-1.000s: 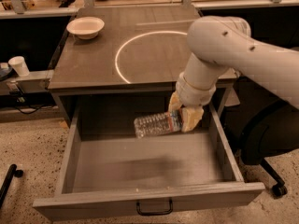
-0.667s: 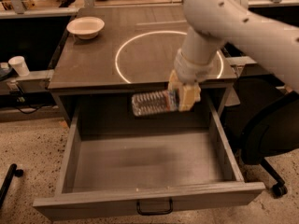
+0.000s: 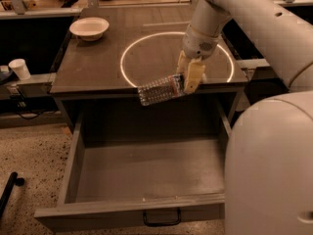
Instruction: Pick water bottle from top drawer and place on counter
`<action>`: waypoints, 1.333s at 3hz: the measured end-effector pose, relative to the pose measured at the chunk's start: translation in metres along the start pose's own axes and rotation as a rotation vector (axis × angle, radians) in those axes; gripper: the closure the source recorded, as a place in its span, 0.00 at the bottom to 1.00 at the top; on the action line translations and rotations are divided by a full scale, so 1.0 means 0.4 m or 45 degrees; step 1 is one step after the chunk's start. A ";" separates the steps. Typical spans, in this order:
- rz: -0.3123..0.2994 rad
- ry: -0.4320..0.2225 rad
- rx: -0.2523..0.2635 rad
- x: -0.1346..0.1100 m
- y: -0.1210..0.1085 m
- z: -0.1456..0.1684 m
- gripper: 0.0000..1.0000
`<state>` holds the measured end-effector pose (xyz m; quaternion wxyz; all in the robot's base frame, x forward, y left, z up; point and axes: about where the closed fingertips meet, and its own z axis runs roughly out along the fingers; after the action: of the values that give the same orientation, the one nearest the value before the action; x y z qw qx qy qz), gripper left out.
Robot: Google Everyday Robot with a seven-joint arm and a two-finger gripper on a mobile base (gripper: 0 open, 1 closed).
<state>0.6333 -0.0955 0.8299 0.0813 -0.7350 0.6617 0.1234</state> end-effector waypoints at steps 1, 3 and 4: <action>-0.009 -0.047 0.140 -0.023 -0.066 -0.058 1.00; -0.003 -0.115 0.219 -0.034 -0.110 -0.084 1.00; 0.027 -0.206 0.320 -0.036 -0.160 -0.119 1.00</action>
Offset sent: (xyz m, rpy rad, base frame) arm 0.0197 0.0006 0.0252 0.0373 -0.0799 -0.0216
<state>0.6988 -0.0883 0.8769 0.2245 -0.6997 0.6710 0.0991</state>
